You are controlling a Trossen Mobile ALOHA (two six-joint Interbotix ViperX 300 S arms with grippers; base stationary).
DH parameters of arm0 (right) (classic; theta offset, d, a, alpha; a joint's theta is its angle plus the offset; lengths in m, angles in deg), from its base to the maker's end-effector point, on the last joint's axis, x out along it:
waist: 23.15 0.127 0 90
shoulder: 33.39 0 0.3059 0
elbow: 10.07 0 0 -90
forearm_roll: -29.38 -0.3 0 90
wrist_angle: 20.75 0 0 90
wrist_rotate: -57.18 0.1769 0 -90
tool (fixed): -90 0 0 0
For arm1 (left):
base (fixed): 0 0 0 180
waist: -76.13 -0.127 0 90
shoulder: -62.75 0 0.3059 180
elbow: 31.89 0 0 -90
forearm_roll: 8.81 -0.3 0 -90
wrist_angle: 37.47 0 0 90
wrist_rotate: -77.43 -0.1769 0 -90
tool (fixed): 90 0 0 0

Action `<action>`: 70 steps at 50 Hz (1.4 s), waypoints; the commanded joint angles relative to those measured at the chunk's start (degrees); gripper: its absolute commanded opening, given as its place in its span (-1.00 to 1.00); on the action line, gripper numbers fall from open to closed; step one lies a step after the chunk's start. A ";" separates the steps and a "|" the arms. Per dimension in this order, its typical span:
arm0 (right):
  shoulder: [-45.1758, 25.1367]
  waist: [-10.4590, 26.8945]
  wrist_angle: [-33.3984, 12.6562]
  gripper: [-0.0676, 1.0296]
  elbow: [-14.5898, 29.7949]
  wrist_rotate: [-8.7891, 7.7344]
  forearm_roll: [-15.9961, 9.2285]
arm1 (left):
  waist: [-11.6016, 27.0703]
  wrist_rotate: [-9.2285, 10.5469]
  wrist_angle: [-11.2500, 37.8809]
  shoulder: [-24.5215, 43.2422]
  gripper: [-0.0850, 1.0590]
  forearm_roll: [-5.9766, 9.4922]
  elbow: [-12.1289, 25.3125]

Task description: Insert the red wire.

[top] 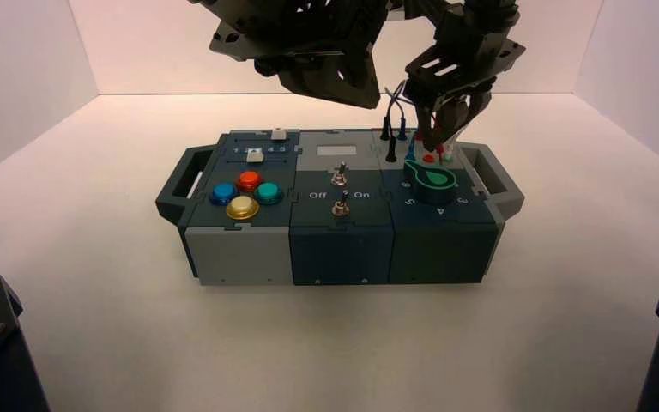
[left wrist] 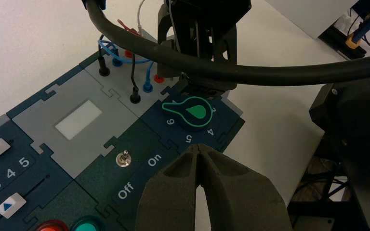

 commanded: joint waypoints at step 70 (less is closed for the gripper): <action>5.80 -0.18 5.71 -0.92 -1.85 3.87 -1.49 | 0.18 0.18 -0.53 -1.05 -0.91 0.09 0.88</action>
